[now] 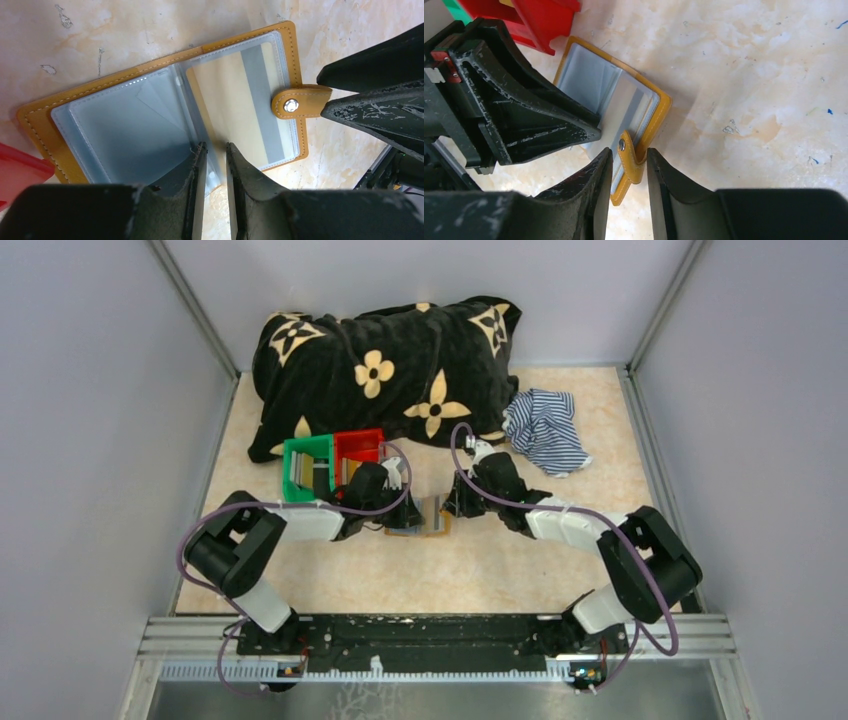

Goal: Take the credit cards out of the card holder

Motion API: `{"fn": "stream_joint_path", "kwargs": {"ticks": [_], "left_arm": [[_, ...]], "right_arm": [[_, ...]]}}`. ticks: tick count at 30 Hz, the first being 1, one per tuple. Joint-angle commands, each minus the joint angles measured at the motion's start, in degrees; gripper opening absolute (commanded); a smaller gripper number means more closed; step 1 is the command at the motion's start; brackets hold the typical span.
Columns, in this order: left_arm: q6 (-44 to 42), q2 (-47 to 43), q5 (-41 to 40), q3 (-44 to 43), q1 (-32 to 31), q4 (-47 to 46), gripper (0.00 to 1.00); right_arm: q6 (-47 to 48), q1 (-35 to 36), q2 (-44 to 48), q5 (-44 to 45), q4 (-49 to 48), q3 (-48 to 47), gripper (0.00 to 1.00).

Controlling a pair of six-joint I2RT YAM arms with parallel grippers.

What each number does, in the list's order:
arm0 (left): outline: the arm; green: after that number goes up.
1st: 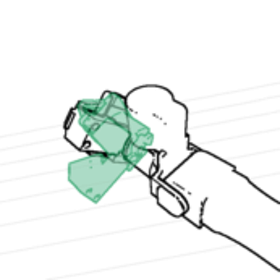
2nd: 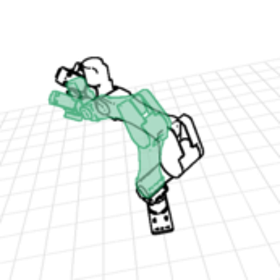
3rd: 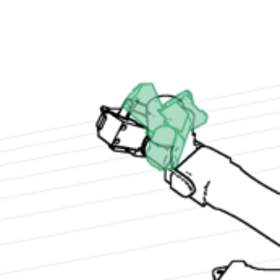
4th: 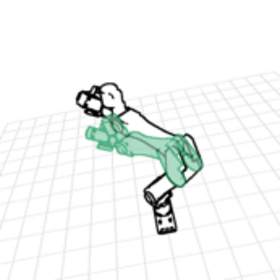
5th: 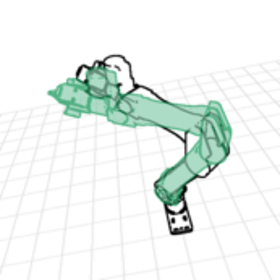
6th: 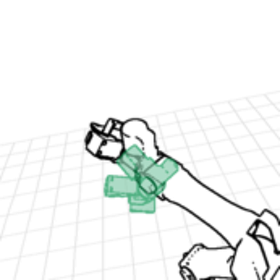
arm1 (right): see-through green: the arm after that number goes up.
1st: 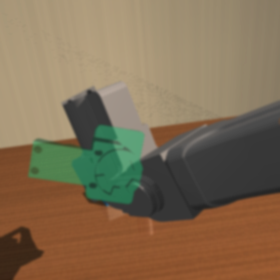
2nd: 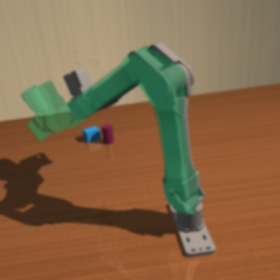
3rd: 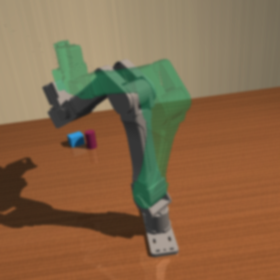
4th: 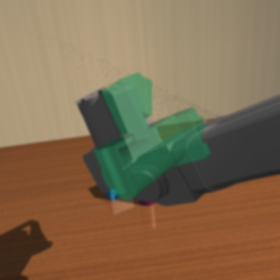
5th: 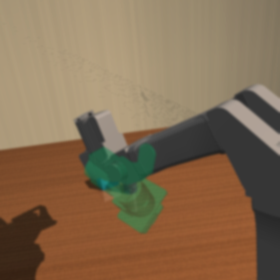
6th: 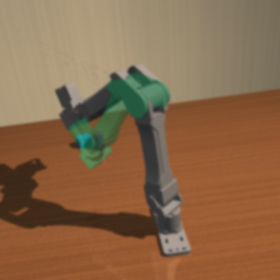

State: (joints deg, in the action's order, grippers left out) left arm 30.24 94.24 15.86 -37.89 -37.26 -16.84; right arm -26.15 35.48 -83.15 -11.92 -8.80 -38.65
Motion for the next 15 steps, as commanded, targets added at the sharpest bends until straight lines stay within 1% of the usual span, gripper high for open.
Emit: {"fn": "stream_joint_path", "kwargs": {"ticks": [1,3,5,7,9,10,12,13,14,15], "left_arm": [[0.4,1.7,1.4,1.3,-0.1,0.1,0.27],[0.8,1.9,2.3,1.3,-0.1,-0.9,0.27],[1.1,2.0,3.2,1.2,-0.1,-1.7,0.27],[1.4,2.0,3.7,1.1,-0.1,-2.1,0.27],[1.4,2.0,4.1,1.0,-0.1,-2.1,0.27],[1.4,1.9,4.1,0.9,-0.1,-2.1,0.27],[1.4,1.8,4.2,0.9,-0.1,-2.1,0.27],[1.4,1.9,4.2,0.9,-0.1,-2.1,0.27],[1.5,1.8,4.1,0.9,0.0,-2.2,0.27],[1.5,1.9,4.2,1.0,0.0,-2.3,0.27]], "right_arm": [[0.6,0.4,0.6,3.2,0.5,-2.8,0.34],[0.4,0.4,1.0,4.2,1.4,-2.7,0.38],[0.1,0.4,1.7,5.8,2.2,-2.6,0.45],[0.2,0.4,2.2,7.5,3.1,-2.5,0.47],[0.2,0.4,2.5,7.0,2.3,-2.1,0.47],[0.0,0.4,2.5,6.2,2.1,-2.0,0.42],[-0.7,0.5,2.4,4.1,0.7,-1.9,0.23],[-1.2,0.8,2.1,3.7,0.2,-1.9,0.15],[-1.4,1.3,1.8,3.5,-0.3,-2.0,0.08],[-1.4,2.0,1.2,3.6,-0.6,-2.3,0.04]]}}
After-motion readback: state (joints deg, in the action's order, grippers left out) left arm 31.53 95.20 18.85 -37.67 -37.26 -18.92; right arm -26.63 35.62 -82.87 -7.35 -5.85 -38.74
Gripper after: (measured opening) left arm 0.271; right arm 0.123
